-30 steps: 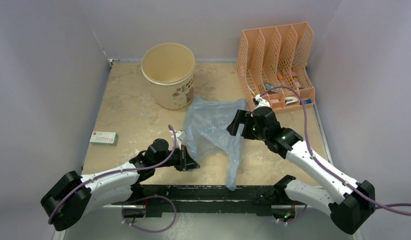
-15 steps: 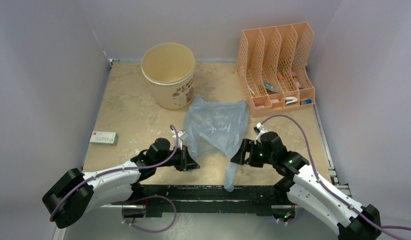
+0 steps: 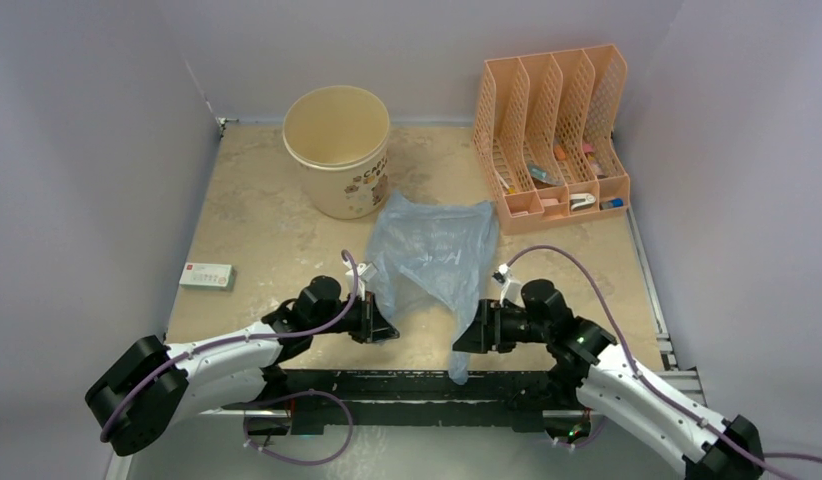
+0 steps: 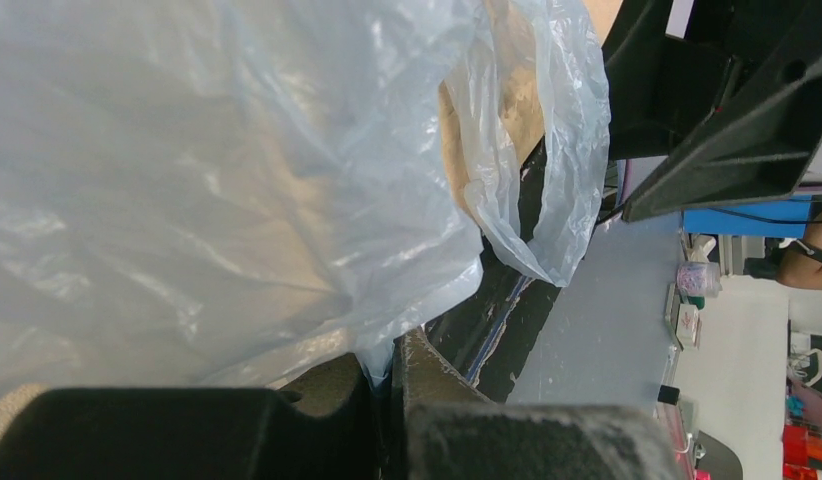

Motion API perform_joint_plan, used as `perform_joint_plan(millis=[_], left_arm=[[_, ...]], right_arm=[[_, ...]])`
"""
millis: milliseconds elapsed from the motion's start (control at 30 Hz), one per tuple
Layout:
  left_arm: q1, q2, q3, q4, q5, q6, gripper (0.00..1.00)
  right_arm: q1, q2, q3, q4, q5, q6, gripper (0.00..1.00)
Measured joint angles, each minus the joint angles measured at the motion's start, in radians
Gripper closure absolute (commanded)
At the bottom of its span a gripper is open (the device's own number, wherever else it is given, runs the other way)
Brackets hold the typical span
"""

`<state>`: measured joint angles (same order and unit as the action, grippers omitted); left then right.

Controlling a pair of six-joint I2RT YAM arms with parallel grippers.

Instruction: Put the trash bags into the trash bin

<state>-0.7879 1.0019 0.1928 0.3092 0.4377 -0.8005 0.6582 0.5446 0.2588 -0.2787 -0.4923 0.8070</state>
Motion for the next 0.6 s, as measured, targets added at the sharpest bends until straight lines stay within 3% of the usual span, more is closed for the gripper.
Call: perform_joint_plan(millis=[133, 300, 400, 600], left_arm=[[0.000, 0.000, 0.000, 0.000, 0.001, 0.000, 1.00], [0.000, -0.003, 0.000, -0.004, 0.001, 0.000, 1.00], [0.000, -0.016, 0.000, -0.013, 0.001, 0.000, 1.00], [0.000, -0.077, 0.000, -0.035, 0.010, 0.014, 0.80]], right_arm=[[0.157, 0.099, -0.001, 0.112, 0.032, 0.048, 0.36], [0.394, 0.294, 0.029, 0.209, 0.175, 0.128, 0.64], [0.402, 0.330, 0.065, 0.237, 0.264, 0.153, 0.81], [0.401, 0.382, 0.212, 0.298, 0.353, 0.167, 0.88]])
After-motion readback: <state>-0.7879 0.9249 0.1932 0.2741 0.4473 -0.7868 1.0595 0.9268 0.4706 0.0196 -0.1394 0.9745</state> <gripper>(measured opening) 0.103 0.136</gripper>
